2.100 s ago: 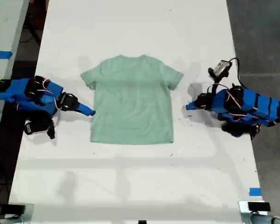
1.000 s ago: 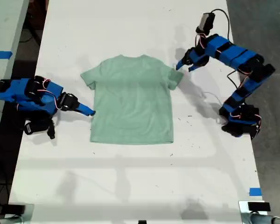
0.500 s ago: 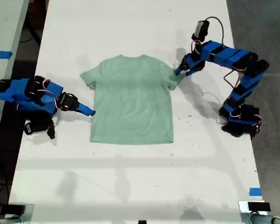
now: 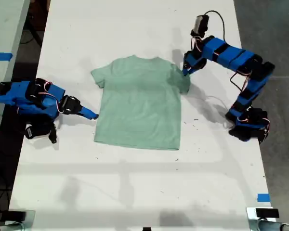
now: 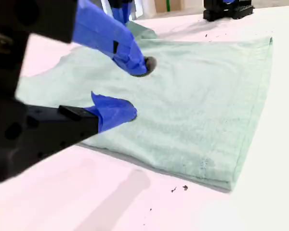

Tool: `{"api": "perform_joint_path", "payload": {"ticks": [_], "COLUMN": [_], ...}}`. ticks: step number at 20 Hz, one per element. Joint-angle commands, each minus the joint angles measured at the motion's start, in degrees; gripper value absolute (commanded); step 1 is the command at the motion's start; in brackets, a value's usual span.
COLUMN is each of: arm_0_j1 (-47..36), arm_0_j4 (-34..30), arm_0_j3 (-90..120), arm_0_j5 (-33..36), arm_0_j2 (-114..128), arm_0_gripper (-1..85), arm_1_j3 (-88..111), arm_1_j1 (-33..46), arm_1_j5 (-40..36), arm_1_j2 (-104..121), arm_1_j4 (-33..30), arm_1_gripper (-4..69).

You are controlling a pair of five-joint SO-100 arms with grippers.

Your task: Fold t shirt

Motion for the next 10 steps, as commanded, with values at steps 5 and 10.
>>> {"api": "perform_joint_path", "payload": {"ticks": [5, 10], "arm_0_j1": [0.62, 0.62], "arm_0_j4": [-1.23, -1.23], "arm_0_j3": [0.35, 0.35], "arm_0_j5": [0.18, 0.18], "arm_0_j2": [0.44, 0.44], "arm_0_gripper": [11.3, 11.3], "arm_1_j3": [-15.73, -17.31], "arm_1_j1": [-20.65, -26.81], "arm_1_j5": [1.93, 2.55], "arm_1_j2": [2.72, -3.87], "arm_1_j4": [-4.48, -10.2], "arm_1_gripper": [-0.5, 5.1]}}
